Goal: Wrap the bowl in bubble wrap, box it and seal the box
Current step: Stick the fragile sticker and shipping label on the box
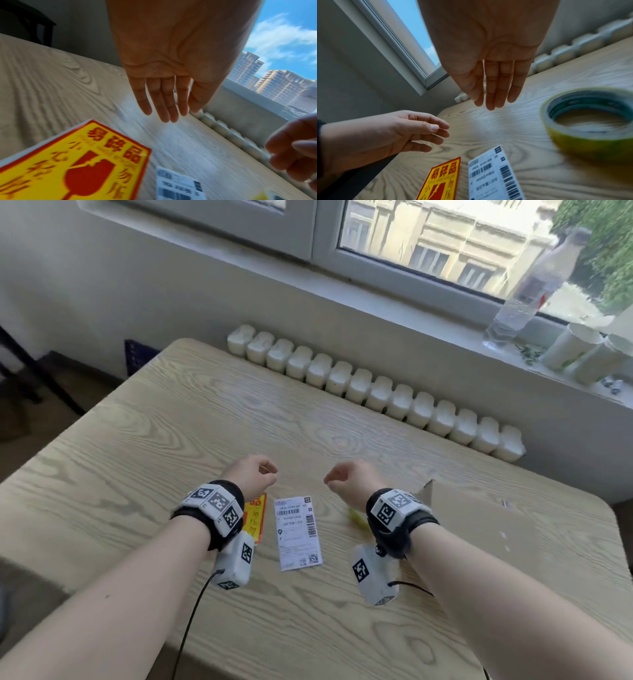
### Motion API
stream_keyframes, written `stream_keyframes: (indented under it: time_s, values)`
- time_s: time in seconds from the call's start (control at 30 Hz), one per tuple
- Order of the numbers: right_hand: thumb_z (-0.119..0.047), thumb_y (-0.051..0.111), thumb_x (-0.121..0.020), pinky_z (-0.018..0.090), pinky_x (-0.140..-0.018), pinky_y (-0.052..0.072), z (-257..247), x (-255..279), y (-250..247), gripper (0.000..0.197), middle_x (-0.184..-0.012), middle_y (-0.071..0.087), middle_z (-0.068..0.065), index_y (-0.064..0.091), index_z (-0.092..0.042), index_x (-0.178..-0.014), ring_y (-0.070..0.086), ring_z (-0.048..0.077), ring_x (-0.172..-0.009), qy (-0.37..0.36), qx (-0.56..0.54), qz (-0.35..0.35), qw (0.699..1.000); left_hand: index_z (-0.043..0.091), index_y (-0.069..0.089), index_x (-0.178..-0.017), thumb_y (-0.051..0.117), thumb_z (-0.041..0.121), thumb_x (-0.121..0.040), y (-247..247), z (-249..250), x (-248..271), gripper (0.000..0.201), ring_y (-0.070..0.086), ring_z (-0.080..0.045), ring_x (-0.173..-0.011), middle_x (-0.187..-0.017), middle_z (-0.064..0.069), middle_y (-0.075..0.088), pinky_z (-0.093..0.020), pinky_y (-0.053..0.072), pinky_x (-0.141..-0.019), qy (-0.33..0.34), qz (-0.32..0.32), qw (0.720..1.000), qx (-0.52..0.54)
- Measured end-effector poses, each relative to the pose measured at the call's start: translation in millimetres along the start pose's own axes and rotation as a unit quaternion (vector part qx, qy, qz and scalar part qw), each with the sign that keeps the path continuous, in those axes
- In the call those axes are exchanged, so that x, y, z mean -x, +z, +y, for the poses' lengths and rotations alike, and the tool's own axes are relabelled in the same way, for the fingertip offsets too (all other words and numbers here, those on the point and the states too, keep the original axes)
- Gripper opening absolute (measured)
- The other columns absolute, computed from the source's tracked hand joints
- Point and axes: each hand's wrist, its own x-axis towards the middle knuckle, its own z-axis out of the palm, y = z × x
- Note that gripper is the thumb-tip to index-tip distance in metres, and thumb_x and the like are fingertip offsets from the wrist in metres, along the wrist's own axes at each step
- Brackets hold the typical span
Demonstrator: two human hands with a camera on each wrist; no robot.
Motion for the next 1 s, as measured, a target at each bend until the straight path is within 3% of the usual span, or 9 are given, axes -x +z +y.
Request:
stream_keyframes:
  time_s: [0.2,0.37,0.53,0.7,0.77,0.87,0.93,1.0]
  values:
    - [-0.016,0.056,-0.090,0.028,-0.084,0.052,-37,-23,49,0.021,-0.107,0.071,0.000,0.072,-0.020,-0.105,0.065,0.018,-0.099,-0.002,0.043,-0.085,0.995,0.016,0.067,-0.100,0.069,0.016,-0.079,-14,-62,5,0.021,0.062,-0.023,-0.102,-0.110,-0.006,0.068,-0.033,0.050,-0.090,-0.075,0.032,0.996,0.035]
    - [-0.019,0.057,-0.091,0.030,-0.093,0.050,-56,-42,81,0.036,-0.123,0.065,0.004,0.061,-0.014,-0.127,0.063,0.020,-0.107,0.032,0.036,-0.118,0.992,0.011,0.061,-0.114,0.073,0.018,-0.078,-15,-93,7,0.039,0.059,-0.023,-0.108,-0.116,-0.007,0.064,-0.029,0.043,-0.092,-0.137,0.047,0.988,0.048]
    - [-0.022,0.060,-0.086,0.037,-0.090,0.054,-59,-57,102,0.047,-0.114,0.067,0.008,0.055,-0.013,-0.132,0.067,0.022,-0.099,0.102,-0.030,-0.115,0.988,0.014,0.060,-0.115,0.076,0.016,-0.075,-10,-101,6,0.042,0.059,-0.020,-0.106,-0.114,-0.004,0.063,-0.027,0.042,-0.090,-0.145,0.059,0.985,0.075]
    - [-0.012,0.067,-0.083,0.031,-0.085,0.055,-56,-62,115,0.028,-0.096,0.065,0.004,0.064,-0.011,-0.111,0.065,0.019,-0.089,0.104,-0.043,-0.132,0.985,0.018,0.061,-0.106,0.076,0.013,-0.071,-1,-103,6,0.039,0.060,-0.020,-0.099,-0.111,-0.006,0.060,-0.031,0.047,-0.091,-0.144,0.054,0.984,0.094]
    - [-0.015,0.071,-0.083,0.030,-0.083,0.054,-54,-61,118,0.017,-0.093,0.063,0.002,0.064,-0.012,-0.098,0.062,0.018,-0.087,0.099,-0.051,-0.111,0.988,0.018,0.061,-0.104,0.076,0.014,-0.071,1,-102,6,0.036,0.059,-0.021,-0.099,-0.111,-0.007,0.060,-0.031,0.047,-0.092,-0.138,0.049,0.985,0.096]
    - [-0.021,0.070,-0.085,0.032,-0.079,0.052,-51,-58,114,0.014,-0.090,0.065,0.003,0.065,-0.013,-0.095,0.060,0.017,-0.082,0.088,-0.074,-0.102,0.988,0.019,0.062,-0.107,0.071,0.023,-0.079,0,-94,6,0.030,0.057,-0.021,-0.102,-0.111,-0.004,0.055,-0.028,0.043,-0.092,-0.126,0.065,0.987,0.081]
    - [-0.020,0.067,-0.087,0.035,-0.082,0.054,-51,-53,103,0.007,-0.088,0.068,0.004,0.062,-0.015,-0.084,0.062,0.017,-0.079,0.074,-0.100,-0.095,0.988,0.018,0.062,-0.108,0.063,0.028,-0.086,-5,-80,7,0.024,0.055,-0.021,-0.101,-0.106,-0.003,0.054,-0.027,0.041,-0.087,-0.104,0.070,0.989,0.074]
    - [-0.016,0.066,-0.088,0.039,-0.083,0.056,-50,-48,87,0.016,-0.083,0.068,0.003,0.058,-0.019,-0.074,0.065,0.019,-0.078,0.059,-0.132,-0.071,0.987,0.015,0.064,-0.101,0.057,0.029,-0.091,-11,-60,7,0.018,0.056,-0.020,-0.095,-0.098,-0.002,0.060,-0.026,0.040,-0.079,-0.071,0.064,0.992,0.080]
